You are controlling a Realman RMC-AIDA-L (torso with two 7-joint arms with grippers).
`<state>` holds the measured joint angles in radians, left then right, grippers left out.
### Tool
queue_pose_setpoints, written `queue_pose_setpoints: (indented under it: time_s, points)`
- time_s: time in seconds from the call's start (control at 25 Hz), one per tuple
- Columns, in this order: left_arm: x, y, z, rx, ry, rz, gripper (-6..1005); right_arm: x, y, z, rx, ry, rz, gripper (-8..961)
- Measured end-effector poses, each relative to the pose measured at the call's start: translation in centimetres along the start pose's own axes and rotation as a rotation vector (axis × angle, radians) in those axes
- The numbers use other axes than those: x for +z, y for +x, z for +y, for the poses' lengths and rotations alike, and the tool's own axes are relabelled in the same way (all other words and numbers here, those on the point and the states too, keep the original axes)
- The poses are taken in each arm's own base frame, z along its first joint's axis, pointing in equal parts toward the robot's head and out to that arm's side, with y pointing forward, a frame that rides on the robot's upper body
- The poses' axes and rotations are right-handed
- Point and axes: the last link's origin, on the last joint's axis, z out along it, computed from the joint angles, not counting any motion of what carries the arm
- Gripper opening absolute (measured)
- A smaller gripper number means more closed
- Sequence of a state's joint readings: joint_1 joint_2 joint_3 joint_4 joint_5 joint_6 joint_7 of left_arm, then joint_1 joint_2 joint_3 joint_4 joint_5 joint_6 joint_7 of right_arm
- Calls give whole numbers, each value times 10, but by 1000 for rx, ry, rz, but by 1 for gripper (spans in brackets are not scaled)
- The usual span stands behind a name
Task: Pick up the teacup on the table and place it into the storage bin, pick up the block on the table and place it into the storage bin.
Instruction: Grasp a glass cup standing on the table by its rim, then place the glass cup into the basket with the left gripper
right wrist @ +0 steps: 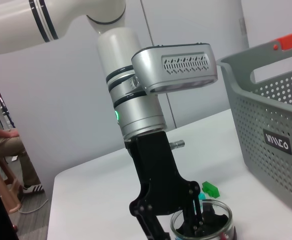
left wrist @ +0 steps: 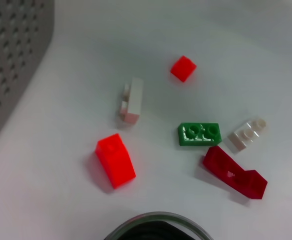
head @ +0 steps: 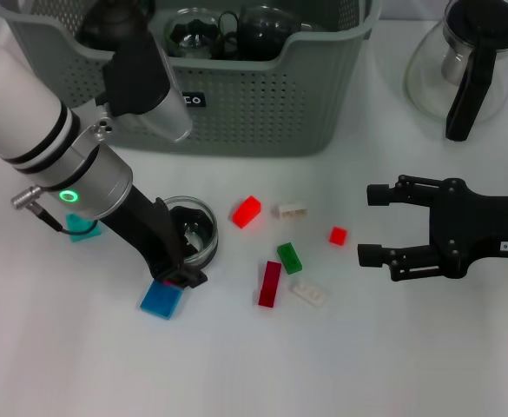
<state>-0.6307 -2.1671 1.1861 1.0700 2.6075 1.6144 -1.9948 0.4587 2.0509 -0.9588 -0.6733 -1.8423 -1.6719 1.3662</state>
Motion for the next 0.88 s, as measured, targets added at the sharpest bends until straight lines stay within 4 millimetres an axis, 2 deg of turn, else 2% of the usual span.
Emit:
queue_pose_setpoints:
  time_s: [0.32,0.52,0.72,0.88]
  points:
    - [0,0,-1,-7,4,2,263,0,0,0,2,0,0,955]
    - [-6,0,-1,-16,-2,35,76,-1,0,0,3,1,1,955]
    - [-28,-4,0,-26,-43,136,59,-2,1,0,5,3,2,955]
    - [-53,-17,-2,-46,-117,275,48,-2,2,0,6,4,2,955]
